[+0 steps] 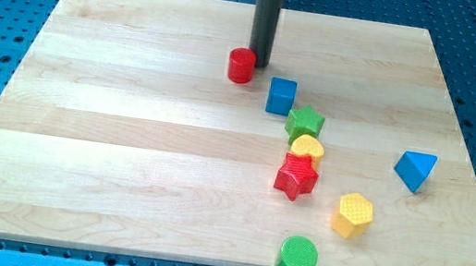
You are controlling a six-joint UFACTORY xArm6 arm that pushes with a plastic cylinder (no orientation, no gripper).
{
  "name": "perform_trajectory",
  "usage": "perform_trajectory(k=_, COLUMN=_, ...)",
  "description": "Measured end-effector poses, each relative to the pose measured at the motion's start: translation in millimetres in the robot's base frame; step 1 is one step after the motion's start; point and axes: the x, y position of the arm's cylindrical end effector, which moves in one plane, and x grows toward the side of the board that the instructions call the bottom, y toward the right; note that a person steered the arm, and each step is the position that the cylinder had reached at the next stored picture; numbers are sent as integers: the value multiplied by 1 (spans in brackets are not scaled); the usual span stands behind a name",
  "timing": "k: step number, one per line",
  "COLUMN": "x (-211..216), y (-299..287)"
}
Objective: Push the red circle towards the top left of the board
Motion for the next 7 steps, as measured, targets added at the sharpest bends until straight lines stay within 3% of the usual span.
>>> perform_trajectory(k=1, x=11, y=34)
perform_trajectory(k=2, x=28, y=13)
perform_trajectory(k=4, x=-47, y=-103)
perform_trajectory(k=5, x=-43, y=4)
perform_trajectory(k=6, x=18, y=43)
perform_trajectory(k=7, x=40, y=-7)
